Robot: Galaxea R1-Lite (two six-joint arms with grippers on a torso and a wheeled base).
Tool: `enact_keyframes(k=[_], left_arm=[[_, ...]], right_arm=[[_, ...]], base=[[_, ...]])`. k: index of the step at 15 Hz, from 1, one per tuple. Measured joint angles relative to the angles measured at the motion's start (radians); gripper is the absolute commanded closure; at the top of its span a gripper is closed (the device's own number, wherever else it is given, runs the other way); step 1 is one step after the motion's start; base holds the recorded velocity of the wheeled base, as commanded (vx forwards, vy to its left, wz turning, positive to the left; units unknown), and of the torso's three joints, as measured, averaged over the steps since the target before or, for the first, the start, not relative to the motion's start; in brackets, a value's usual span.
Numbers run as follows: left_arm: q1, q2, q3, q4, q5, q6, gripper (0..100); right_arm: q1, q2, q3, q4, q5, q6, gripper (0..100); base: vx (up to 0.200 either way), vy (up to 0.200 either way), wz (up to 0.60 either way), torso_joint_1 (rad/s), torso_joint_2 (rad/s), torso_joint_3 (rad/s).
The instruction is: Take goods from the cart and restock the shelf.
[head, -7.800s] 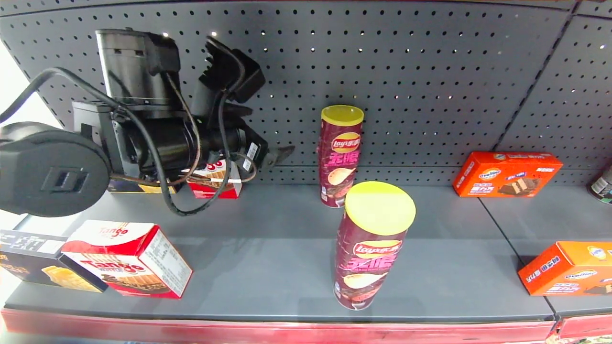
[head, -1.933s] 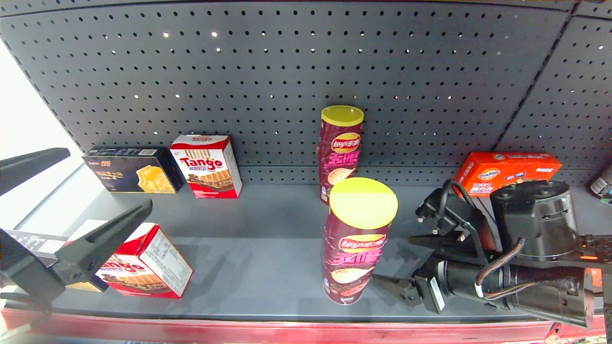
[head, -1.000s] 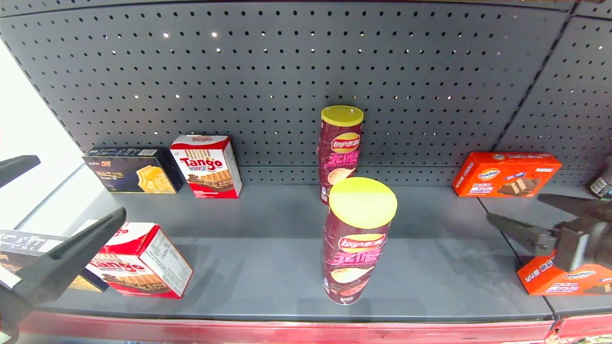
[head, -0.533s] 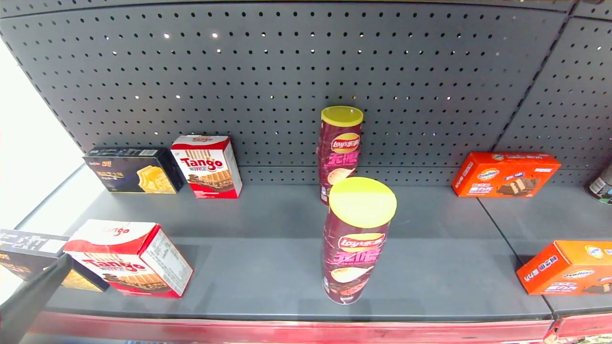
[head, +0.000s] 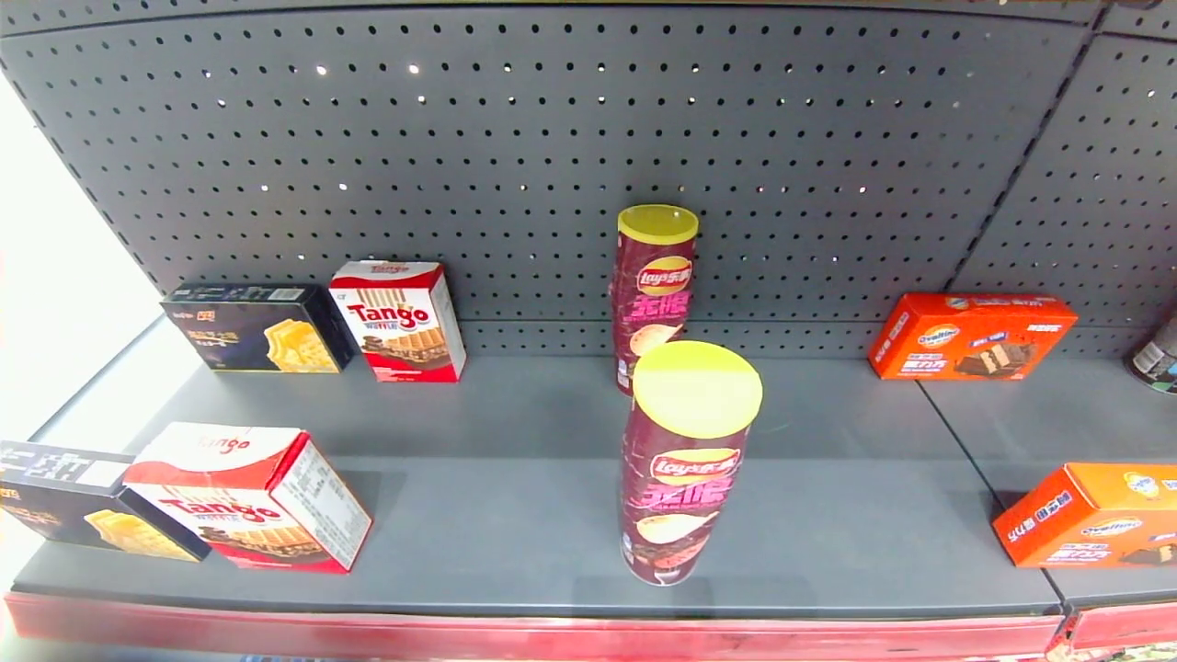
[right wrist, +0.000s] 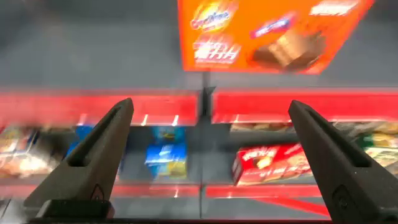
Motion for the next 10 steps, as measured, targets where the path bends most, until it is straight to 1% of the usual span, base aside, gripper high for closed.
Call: enact_keyframes(k=[2,3,4,5,6,8,10], left_arm=[[0.022,-0.123,0.013,0.164,0.0,0.0,0],[0.048,-0.185,0.021,0.256,0.0,0.001,0],[0.081,-0.23,0.029,0.302,-0.002,0.001,0],[0.105,-0.261,0.035,0.311,-0.004,-0.009,0],[0.116,-0.283,0.038,0.312,-0.006,-0.024,0],[0.123,-0.306,0.041,0.314,-0.006,-0.047,0],[0.139,-0.285,0.042,0.315,-0.002,-0.096,0]], right_arm=[[0.001,-0.01,0.002,0.01,0.02,-0.007,0],[0.001,-0.012,0.003,0.009,0.02,-0.006,0],[0.0,-0.014,0.003,0.008,0.02,-0.004,0],[0.0,-0.016,0.003,0.008,0.02,-0.004,0],[0.0,-0.016,0.004,0.008,0.02,-0.004,0],[-0.001,-0.017,0.004,0.008,0.02,-0.004,0],[-0.001,-0.017,0.004,0.008,0.02,-0.004,0]], base=[[0.0,0.0,0.0,0.0,0.0,0.0],[0.0,0.0,0.0,0.0,0.0,0.0],[0.0,0.0,0.0,0.0,0.0,0.0],[0.0,0.0,0.0,0.0,0.0,0.0],[0.0,0.0,0.0,0.0,0.0,0.0],[0.0,0.0,0.0,0.0,0.0,0.0],[0.0,0.0,0.0,0.0,0.0,0.0]])
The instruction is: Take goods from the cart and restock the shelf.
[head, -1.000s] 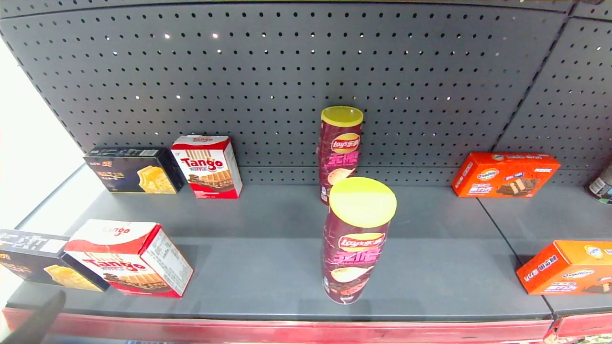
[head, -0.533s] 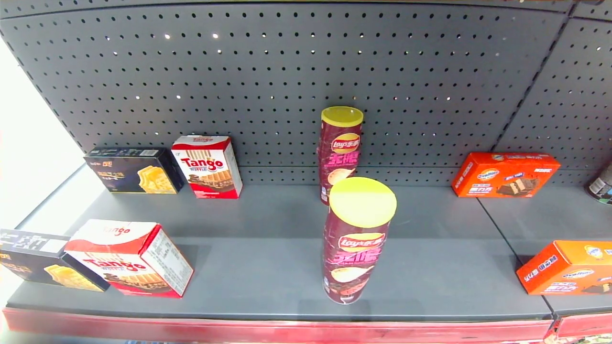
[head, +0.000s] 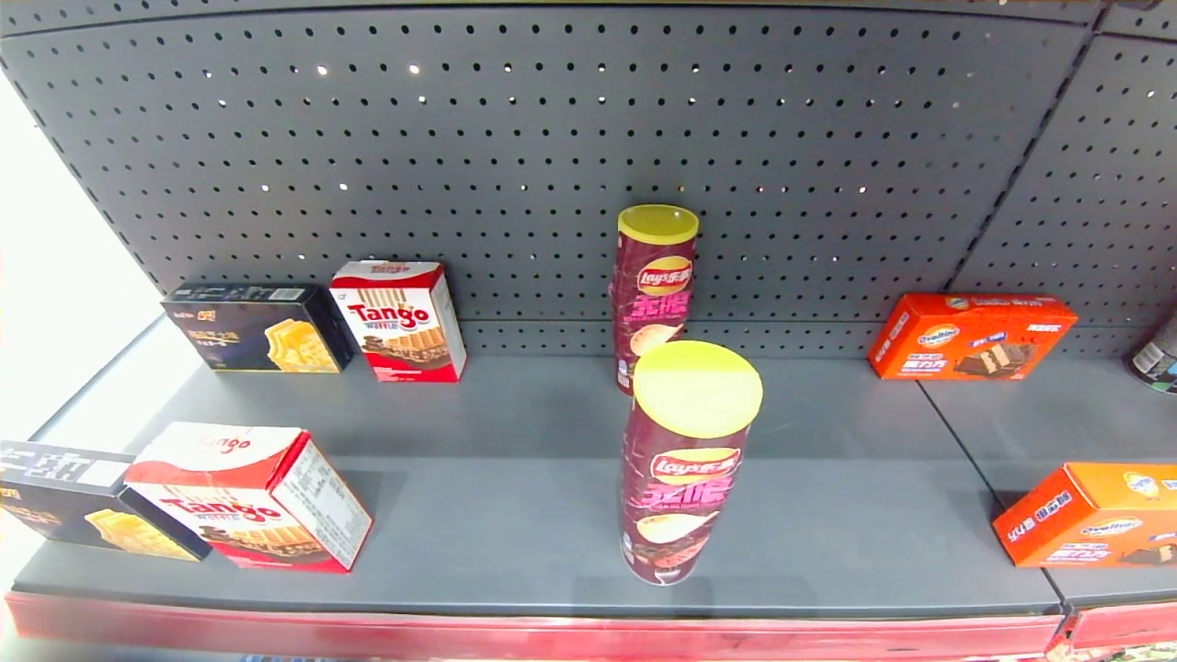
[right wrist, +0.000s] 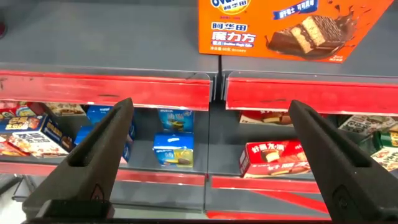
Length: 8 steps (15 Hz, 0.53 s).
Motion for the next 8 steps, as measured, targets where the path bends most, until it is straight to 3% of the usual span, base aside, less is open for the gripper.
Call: enact_keyframes(k=[1,4,6,7,8], left_arm=[[0.031,0.033,0.001,0.0,0.003,-0.016,0],[0.25,0.129,0.003,-0.001,0.004,-0.049,0],[0.343,0.148,0.007,-0.004,-0.025,-0.094,0],[0.352,0.127,0.008,-0.007,-0.08,-0.113,0],[0.351,0.091,0.011,-0.011,-0.182,-0.126,0]], right_arm=[[0.0,0.0,0.0,0.0,0.0,0.0,0],[0.0,0.0,0.0,0.0,0.0,0.0,0],[0.0,0.0,0.0,0.0,0.0,0.0,0],[0.001,0.0,0.0,0.0,0.0,0.0,0],[0.001,0.0,0.0,0.0,0.0,0.0,0]], base=[[0.0,0.0,0.0,0.0,0.0,0.0],[0.0,0.0,0.0,0.0,0.0,0.0],[0.0,0.0,0.0,0.0,0.0,0.0],[0.0,0.0,0.0,0.0,0.0,0.0],[0.0,0.0,0.0,0.0,0.0,0.0]])
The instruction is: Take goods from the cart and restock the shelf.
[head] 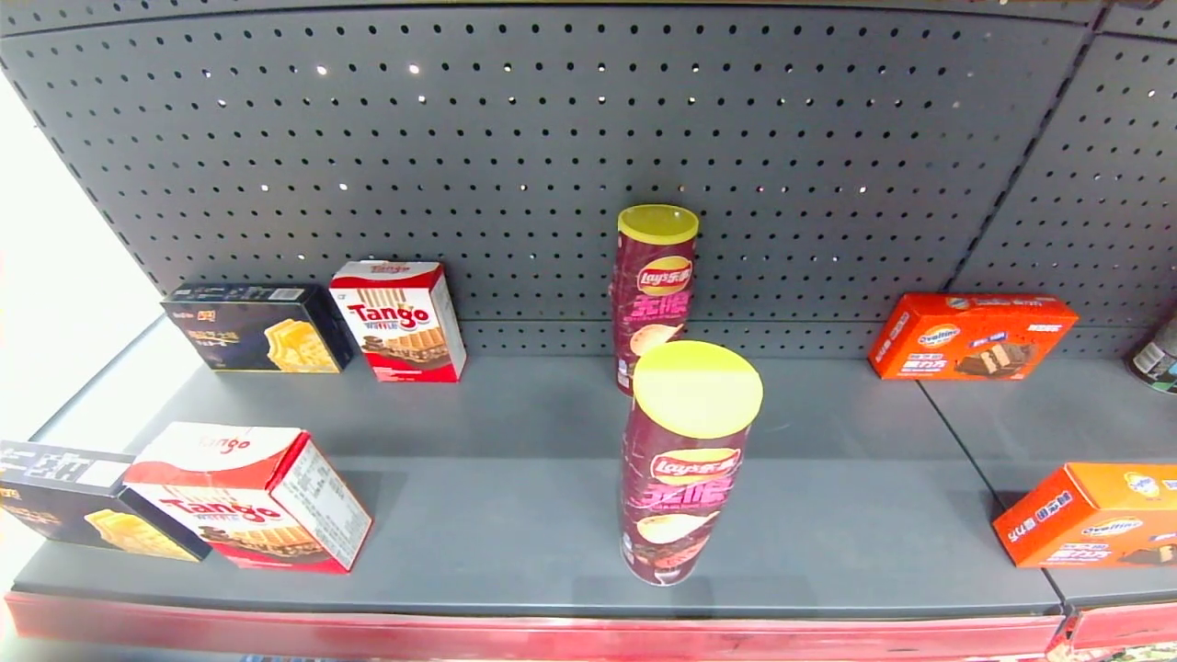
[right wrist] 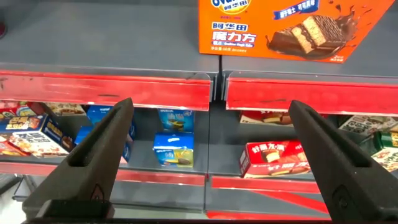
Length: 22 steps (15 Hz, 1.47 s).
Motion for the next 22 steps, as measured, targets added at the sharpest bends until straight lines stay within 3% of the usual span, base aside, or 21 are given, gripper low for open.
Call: enact_keyframes(k=[1,2,4,6,7,8,11,22], left_arm=[[-0.007,-0.036,0.005,-0.017,-0.115,-0.011,0],[-0.014,-0.068,0.017,-0.06,-0.166,-0.019,0],[-0.02,-0.102,0.031,-0.075,-0.143,-0.023,0],[-0.02,-0.119,0.052,-0.114,-0.011,-0.041,0],[-0.02,-0.123,0.067,-0.159,0.006,-0.053,0],[-0.02,-0.126,0.079,-0.151,-0.011,-0.053,0],[-0.02,-0.128,0.087,-0.134,-0.142,-0.057,0],[-0.021,-0.129,0.089,-0.134,-0.124,-0.054,0]], right_arm=[[0.0,0.0,0.0,0.0,0.0,0.0,0],[-0.001,0.0,0.0,0.0,0.0,0.0,0],[-0.001,0.0,0.0,0.0,0.0,0.0,0],[-0.001,0.0,0.0,0.0,0.0,0.0,0],[-0.001,0.0,0.0,0.0,0.001,0.0,0],[-0.001,0.0,0.0,0.0,0.0,0.0,0],[0.0,0.001,0.0,0.0,0.0,0.0,0],[-0.051,-0.059,0.0,0.003,-0.003,0.005,0]], base=[[0.0,0.0,0.0,0.0,0.0,0.0],[0.0,0.0,0.0,0.0,0.0,0.0],[0.0,0.0,0.0,0.0,0.0,0.0],[0.0,0.0,0.0,0.0,0.0,0.0],[0.0,0.0,0.0,0.0,0.0,0.0],[0.0,0.0,0.0,0.0,0.0,0.0],[0.0,0.0,0.0,0.0,0.0,0.0],[0.0,0.0,0.0,0.0,0.0,0.0]])
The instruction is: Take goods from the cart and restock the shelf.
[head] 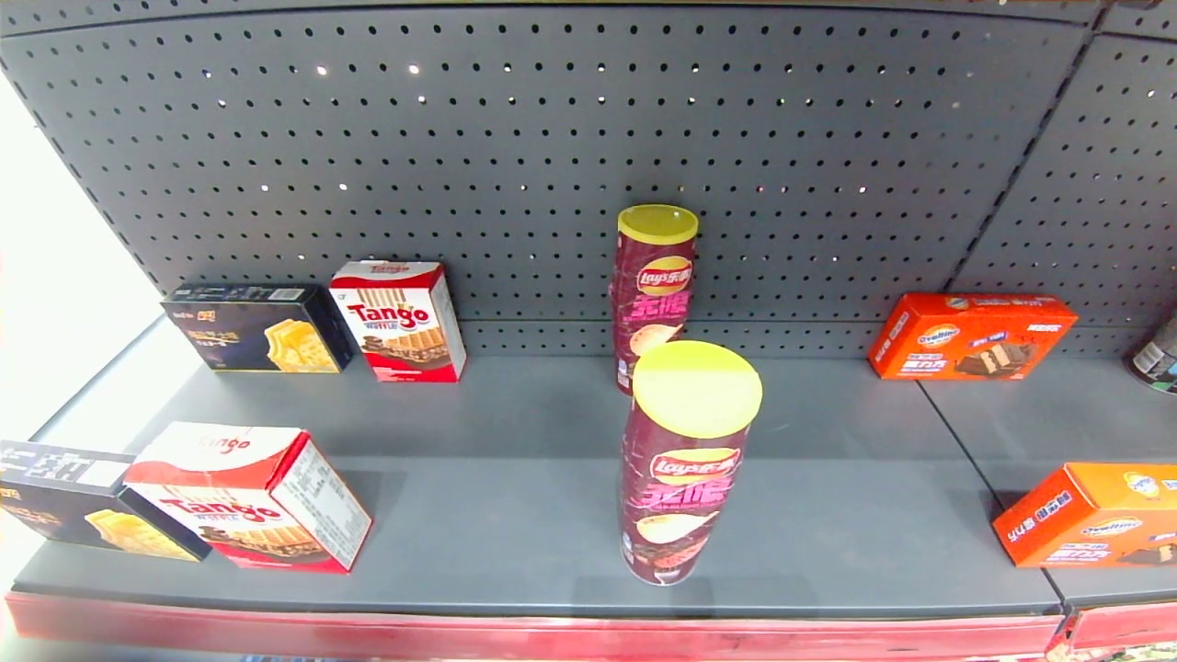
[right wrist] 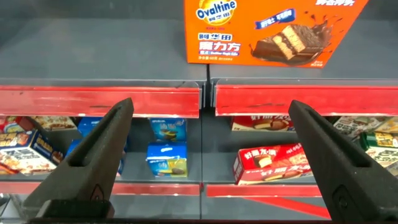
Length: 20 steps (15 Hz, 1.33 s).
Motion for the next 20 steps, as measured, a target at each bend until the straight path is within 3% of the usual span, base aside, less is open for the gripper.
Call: enact_keyframes(k=[7,10,20], left_arm=[[0.0,0.0,0.0,0.0,0.005,-0.001,0],[0.0,0.0,0.0,0.0,0.011,-0.032,0],[-0.002,0.0,0.0,-0.001,0.032,-0.04,0]], right_arm=[[-0.001,-0.011,0.001,-0.004,0.005,-0.004,0],[0.0,-0.011,0.001,-0.005,0.006,-0.003,0],[-0.003,-0.015,0.002,-0.008,0.001,0.001,0]], base=[[-0.029,0.0,0.0,0.0,0.0,0.002],[0.0,0.0,0.0,0.0,0.0,0.0],[0.0,-0.04,0.0,0.0,0.0,0.001]])
